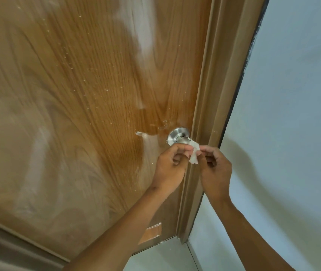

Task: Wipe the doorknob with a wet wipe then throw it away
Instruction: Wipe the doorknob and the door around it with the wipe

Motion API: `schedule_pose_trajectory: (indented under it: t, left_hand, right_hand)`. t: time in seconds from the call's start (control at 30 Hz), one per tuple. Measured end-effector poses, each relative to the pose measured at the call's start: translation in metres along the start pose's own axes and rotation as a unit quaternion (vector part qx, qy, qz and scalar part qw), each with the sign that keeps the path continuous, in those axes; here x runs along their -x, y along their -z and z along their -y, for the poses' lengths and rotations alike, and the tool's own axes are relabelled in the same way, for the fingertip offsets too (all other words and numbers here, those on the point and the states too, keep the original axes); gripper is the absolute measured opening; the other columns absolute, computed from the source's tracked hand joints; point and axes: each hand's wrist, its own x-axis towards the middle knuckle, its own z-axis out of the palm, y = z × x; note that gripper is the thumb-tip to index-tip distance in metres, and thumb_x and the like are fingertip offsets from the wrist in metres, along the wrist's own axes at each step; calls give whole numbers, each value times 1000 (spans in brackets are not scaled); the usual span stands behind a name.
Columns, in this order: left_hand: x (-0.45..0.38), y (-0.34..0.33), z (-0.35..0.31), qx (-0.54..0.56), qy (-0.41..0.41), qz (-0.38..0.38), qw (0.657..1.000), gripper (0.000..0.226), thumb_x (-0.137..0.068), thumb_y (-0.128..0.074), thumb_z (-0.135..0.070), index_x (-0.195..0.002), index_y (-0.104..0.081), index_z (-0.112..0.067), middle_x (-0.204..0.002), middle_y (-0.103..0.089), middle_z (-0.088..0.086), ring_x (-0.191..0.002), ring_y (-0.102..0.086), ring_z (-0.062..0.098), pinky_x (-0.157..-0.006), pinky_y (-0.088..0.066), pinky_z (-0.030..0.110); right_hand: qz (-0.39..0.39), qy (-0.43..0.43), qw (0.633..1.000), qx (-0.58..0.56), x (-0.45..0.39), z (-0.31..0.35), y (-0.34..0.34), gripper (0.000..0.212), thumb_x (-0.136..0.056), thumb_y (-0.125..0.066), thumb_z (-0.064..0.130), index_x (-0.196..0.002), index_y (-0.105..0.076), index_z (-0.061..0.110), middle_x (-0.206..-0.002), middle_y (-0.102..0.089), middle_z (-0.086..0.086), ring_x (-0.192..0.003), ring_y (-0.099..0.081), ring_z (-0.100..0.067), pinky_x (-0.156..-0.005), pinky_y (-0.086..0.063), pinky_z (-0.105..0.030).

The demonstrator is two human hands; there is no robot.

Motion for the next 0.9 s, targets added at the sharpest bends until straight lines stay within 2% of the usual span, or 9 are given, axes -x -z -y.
schedule_pose_trajectory:
  t: [0.1,0.2,0.33,0.37,0.47,0.57,0.73,0.83,0.9]
  left_hand:
    - [-12,2,-2,-27,-25,-72,997,21,-90,-63,-9,-107,-63,-20,-104,-65,-14,-93,-60,-6,-76,-45,6]
    - [-26,3,1,-70,-23,-54,996,40,-84,-72,-18,-118,-53,-23,-110,-56,-16,-97,-54,-12,-78,-44,5]
    - [-38,0,9,-95,-8,-12,995,56,-76,-80,-19,-123,-51,-21,-121,-58,-6,-106,-57,6,-89,-50,22]
    - [-39,0,11,-95,-9,-13,995,55,-76,-80,-16,-123,-52,-21,-118,-60,-7,-104,-58,6,-87,-51,23]
    - [-41,4,14,-100,-11,-11,995,52,-76,-79,-11,-118,-53,-28,-107,-60,-17,-97,-60,2,-80,-50,16]
    - [-42,9,13,-94,-4,0,996,56,-73,-82,-14,-117,-51,-31,-101,-59,-19,-96,-62,8,-83,-53,23]
    - [-41,11,11,-107,3,-1,994,63,-68,-86,-27,-119,-50,-29,-100,-61,-19,-98,-61,2,-82,-48,17]
    - [-42,12,9,-108,10,0,994,64,-68,-86,-27,-120,-49,-29,-105,-63,-14,-98,-61,2,-81,-46,14]
    - [-41,12,8,-114,10,1,993,64,-68,-86,-29,-120,-50,-28,-108,-64,-10,-100,-61,4,-84,-49,19]
  right_hand:
    - [-67,9,998,1,-12,3,3,14,-91,-64,12,-104,-70,14,-98,-71,2,-90,-66,-6,-77,-49,-8]
    - [-77,29,997,11,-22,8,0,16,-91,-64,11,-104,-71,15,-100,-72,6,-96,-66,-2,-83,-49,-8]
    - [-22,58,997,52,-29,11,-12,18,-92,-63,12,-107,-72,17,-102,-71,9,-95,-65,3,-84,-46,-4]
    - [6,59,996,72,-29,10,-15,19,-93,-62,14,-109,-72,17,-104,-71,8,-95,-65,2,-83,-46,-3]
    - [66,75,986,131,-26,6,-19,26,-96,-58,20,-118,-70,16,-114,-70,6,-101,-60,1,-86,-41,0]
    - [82,52,990,101,-24,3,-15,28,-96,-56,20,-122,-68,17,-117,-69,7,-103,-61,0,-85,-41,2]
    - [28,-9,999,34,-12,-4,-10,26,-96,-57,22,-119,-69,19,-105,-72,8,-95,-67,-6,-77,-48,-3]
    - [9,-39,999,10,-3,-11,-11,23,-96,-57,21,-115,-70,21,-90,-73,4,-75,-64,0,-64,-48,-6]
    - [5,-65,998,-9,-2,-13,-13,22,-97,-56,17,-110,-73,19,-83,-72,0,-70,-63,-1,-59,-47,-7]
